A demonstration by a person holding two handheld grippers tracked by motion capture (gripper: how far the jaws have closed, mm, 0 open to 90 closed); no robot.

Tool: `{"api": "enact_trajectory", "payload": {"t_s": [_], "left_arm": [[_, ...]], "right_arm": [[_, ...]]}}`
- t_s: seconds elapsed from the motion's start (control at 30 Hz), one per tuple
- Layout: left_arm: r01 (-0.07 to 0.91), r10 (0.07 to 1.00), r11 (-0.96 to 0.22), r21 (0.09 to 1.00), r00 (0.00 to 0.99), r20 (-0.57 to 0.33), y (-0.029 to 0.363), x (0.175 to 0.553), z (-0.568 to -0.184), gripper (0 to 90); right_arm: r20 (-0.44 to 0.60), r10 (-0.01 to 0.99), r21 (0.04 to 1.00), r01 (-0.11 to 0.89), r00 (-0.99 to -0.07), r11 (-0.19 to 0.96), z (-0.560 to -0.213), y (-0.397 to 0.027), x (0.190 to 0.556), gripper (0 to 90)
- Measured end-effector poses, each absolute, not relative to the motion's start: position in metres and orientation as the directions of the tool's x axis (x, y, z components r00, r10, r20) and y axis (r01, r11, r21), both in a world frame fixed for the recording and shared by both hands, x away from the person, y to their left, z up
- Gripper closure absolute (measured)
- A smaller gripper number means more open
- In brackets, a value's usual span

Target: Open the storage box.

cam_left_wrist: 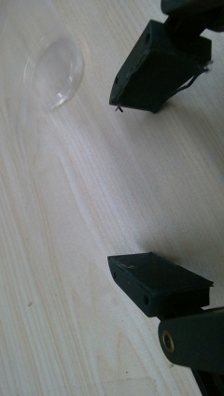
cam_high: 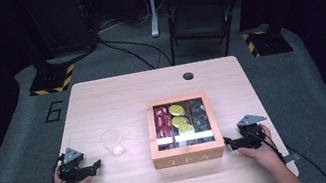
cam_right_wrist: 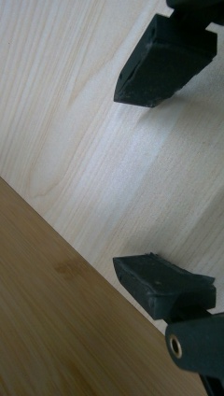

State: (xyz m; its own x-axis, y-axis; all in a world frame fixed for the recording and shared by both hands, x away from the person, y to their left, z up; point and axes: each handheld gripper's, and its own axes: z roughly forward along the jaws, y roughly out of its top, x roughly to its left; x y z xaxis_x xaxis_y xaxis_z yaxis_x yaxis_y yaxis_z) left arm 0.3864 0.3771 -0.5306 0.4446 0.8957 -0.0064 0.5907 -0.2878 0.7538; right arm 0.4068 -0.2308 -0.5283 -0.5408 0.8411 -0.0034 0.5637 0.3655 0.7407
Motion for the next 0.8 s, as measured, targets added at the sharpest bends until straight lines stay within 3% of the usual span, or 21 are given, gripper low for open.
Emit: {"api": "enact_trajectory", "payload": {"t_s": [0.2, 0.43, 0.8], "left_arm": [[0.596, 0.895, -0.289, 0.749, 0.446, -0.009, 0.378, 0.386, -0.53, 19.9], [0.597, 0.895, -0.289, 0.748, 0.446, -0.009, 0.378, 0.386, -0.53, 19.9], [0.605, 0.902, -0.28, 0.746, 0.432, -0.011, 0.378, 0.388, -0.529, 21.7]], "right_arm": [[0.006, 0.839, 0.742, 0.565, -0.543, 0.36, -0.527, -0.233, 0.405, 23.6], [0.008, 0.833, 0.726, 0.577, -0.553, 0.375, -0.522, -0.233, 0.401, 41.4], [0.008, 0.825, 0.714, 0.581, -0.566, 0.391, -0.516, -0.233, 0.4, 47.1]]}}
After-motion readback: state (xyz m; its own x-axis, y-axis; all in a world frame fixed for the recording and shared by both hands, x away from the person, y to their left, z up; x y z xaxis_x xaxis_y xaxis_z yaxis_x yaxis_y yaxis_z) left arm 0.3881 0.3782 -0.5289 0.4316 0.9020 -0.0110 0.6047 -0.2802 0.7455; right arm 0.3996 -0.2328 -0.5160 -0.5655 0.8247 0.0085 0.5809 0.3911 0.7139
